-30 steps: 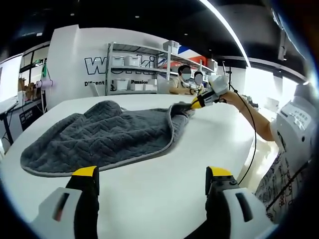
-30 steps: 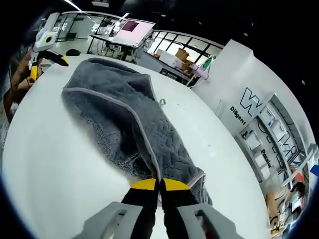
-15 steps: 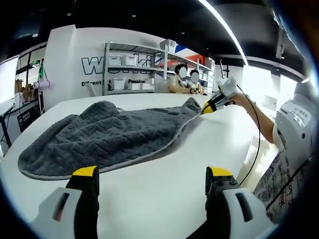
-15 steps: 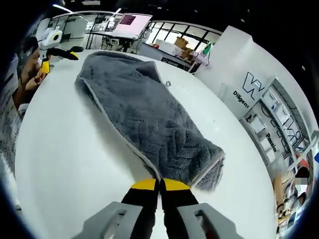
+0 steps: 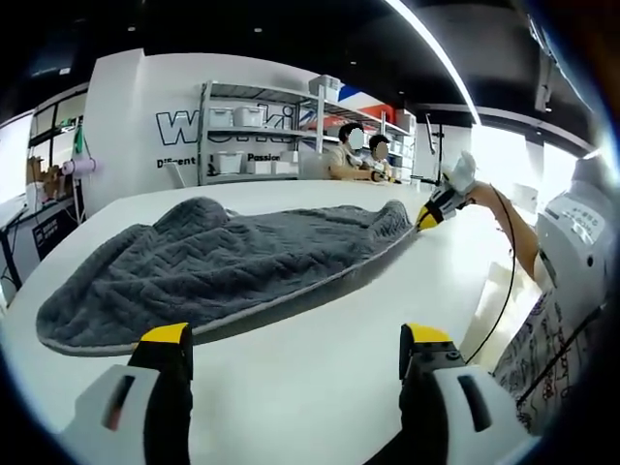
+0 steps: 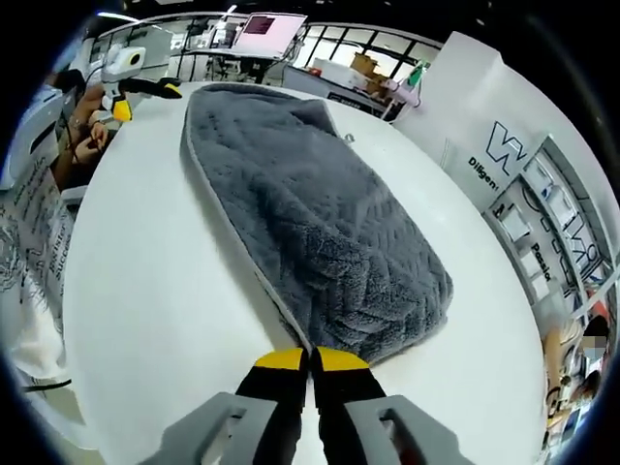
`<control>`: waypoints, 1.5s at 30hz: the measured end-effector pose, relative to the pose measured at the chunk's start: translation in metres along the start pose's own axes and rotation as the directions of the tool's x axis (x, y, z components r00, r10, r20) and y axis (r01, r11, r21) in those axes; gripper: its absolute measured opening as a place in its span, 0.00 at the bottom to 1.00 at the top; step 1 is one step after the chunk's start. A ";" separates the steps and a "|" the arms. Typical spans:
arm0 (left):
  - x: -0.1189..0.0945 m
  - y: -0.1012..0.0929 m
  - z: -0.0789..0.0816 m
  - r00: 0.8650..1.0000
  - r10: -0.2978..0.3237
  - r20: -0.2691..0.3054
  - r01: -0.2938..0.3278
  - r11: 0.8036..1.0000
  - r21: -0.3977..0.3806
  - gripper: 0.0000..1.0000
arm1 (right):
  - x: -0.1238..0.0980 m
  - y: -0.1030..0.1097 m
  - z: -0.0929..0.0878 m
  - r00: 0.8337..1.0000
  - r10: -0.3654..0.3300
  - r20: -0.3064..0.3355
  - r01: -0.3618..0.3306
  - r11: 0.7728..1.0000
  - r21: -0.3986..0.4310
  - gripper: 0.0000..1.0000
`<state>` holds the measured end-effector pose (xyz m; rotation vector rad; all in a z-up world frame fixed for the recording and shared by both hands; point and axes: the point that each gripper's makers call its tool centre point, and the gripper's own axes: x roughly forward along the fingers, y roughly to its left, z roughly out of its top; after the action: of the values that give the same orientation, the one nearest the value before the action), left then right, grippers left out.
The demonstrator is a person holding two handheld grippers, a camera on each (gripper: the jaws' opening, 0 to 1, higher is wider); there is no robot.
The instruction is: Fold the towel on the table until its edges align and the towel forms a compact rectangular stack.
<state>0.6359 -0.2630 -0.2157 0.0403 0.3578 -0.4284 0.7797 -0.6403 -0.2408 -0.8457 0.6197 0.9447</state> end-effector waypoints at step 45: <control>-0.007 0.002 -0.003 1.000 0.016 -0.009 -0.016 1.000 0.003 0.93 | -0.043 -0.007 -0.048 0.993 -0.117 0.006 0.115 0.984 0.137 0.34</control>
<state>0.6298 -0.2584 -0.2164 0.0480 0.3650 -0.4131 0.7613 -0.7018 -0.2304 -0.7439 0.6094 0.7933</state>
